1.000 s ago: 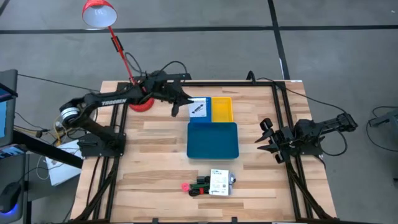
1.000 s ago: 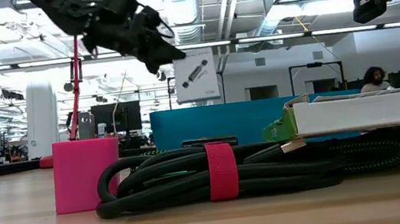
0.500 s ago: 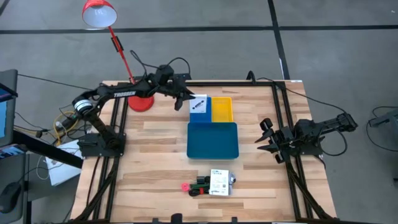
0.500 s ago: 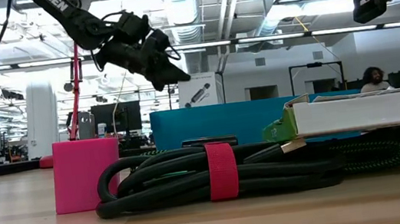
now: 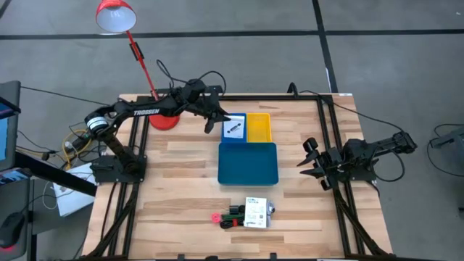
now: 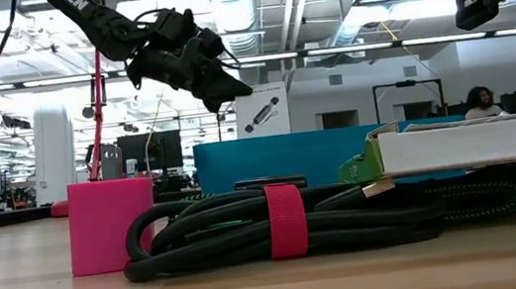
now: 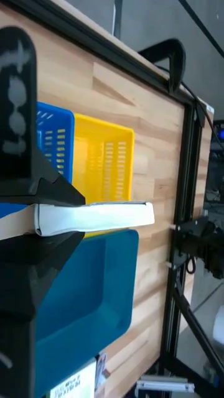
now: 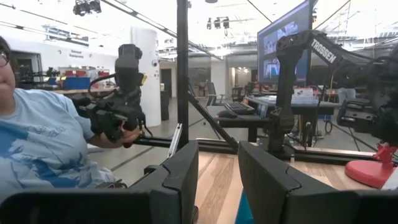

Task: Pick and place items into bin
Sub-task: Put the left white card reader box into the top blue basket

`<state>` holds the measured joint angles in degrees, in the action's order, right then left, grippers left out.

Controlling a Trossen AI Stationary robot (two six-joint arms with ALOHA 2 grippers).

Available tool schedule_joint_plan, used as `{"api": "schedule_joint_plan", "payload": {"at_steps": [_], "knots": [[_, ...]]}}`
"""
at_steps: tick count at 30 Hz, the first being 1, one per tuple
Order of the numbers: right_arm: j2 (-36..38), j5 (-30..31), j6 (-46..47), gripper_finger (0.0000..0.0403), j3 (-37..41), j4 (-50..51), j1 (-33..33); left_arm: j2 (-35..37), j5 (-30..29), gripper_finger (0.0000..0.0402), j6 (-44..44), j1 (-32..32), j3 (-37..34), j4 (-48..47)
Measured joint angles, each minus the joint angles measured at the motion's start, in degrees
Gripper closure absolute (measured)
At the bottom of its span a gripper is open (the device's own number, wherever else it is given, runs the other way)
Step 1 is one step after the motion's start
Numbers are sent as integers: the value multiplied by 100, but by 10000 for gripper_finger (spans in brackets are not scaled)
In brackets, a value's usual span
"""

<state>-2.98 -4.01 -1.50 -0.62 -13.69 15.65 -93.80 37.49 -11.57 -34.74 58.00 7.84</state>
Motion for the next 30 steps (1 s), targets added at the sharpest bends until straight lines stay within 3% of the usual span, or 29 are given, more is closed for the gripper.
{"api": "schedule_joint_plan", "payload": {"at_steps": [30], "knots": [[-1,1,0,294,0,2,0,-11,-705,360,103,328,0,-111]]}}
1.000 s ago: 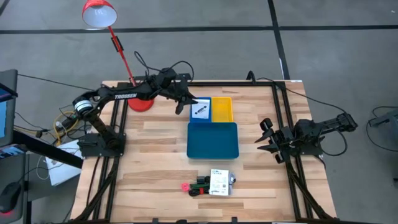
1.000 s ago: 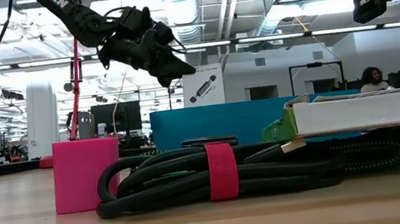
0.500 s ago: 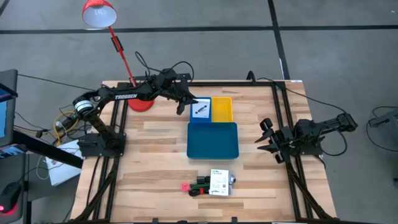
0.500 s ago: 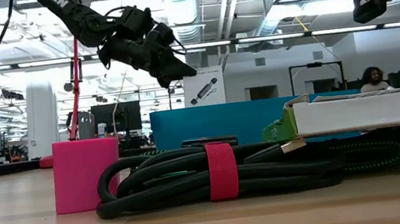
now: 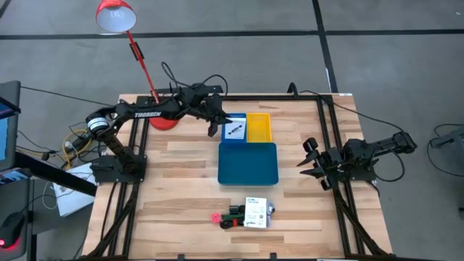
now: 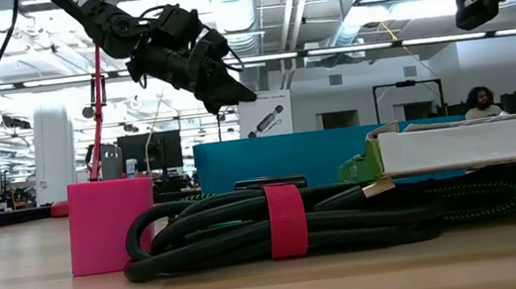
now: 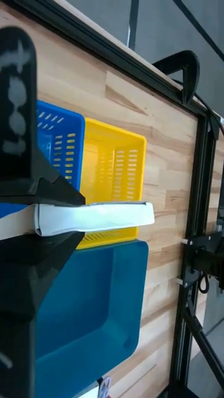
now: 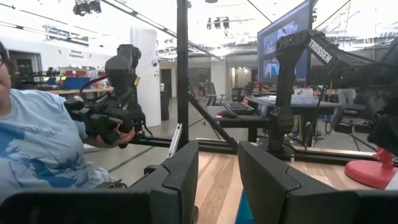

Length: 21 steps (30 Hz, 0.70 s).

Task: Pick and place items into bin
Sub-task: Put the left white card reader box into the top blue basket

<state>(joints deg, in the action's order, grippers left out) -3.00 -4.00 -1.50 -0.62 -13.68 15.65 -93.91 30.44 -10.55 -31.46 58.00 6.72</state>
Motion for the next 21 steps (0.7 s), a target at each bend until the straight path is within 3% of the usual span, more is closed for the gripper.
{"api": "schedule_joint_plan", "payload": {"at_steps": [11,21], "knots": [[0,-1,0,294,0,-2,0,0,-14,359,20,2,-2,0],[1,1,0,294,0,-2,-2,0,-9,327,7,138,-2,4]]}}
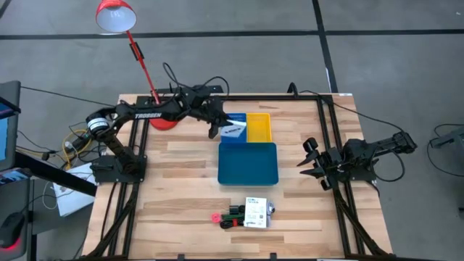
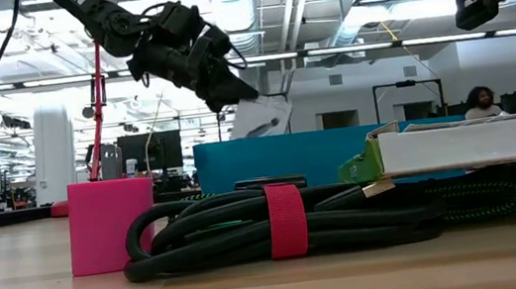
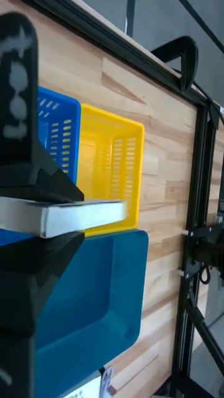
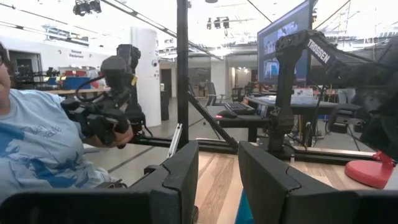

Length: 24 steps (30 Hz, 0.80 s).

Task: Pick and place items into bin
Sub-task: Put the left white card reader box into the top blue basket, then put the white card reader box into the top blue basket

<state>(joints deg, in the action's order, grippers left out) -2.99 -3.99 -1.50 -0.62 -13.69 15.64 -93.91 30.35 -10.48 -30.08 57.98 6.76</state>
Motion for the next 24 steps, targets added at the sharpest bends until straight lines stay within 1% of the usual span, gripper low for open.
{"api": "schedule_joint_plan", "payload": {"at_steps": [24], "knots": [[0,0,0,294,0,2,2,0,17,324,26,138,0,90]]}}
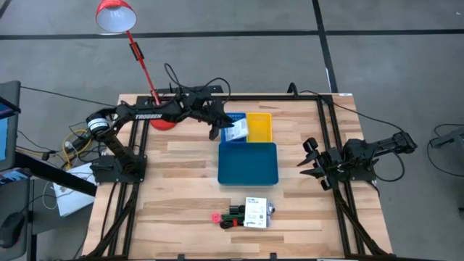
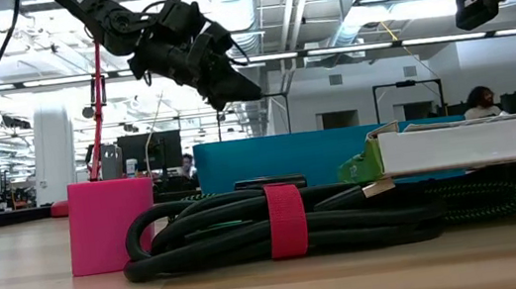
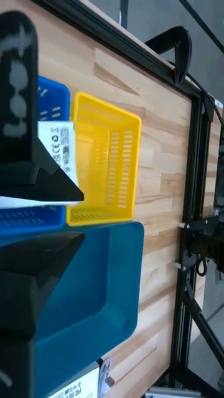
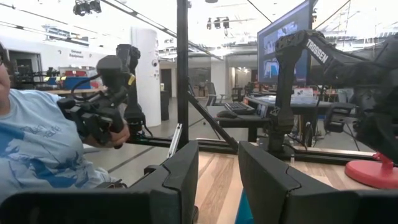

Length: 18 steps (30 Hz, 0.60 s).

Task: Pick and place items into bin
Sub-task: Put the white card reader box into the top blue basket

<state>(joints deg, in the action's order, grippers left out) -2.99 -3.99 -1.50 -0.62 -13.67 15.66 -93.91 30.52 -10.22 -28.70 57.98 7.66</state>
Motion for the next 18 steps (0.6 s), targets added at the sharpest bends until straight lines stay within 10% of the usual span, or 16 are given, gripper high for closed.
{"api": "schedule_joint_plan", "payload": {"at_steps": [18], "knots": [[0,-2,0,294,0,-2,-2,0,334,324,1082,373,-2,359]]}}
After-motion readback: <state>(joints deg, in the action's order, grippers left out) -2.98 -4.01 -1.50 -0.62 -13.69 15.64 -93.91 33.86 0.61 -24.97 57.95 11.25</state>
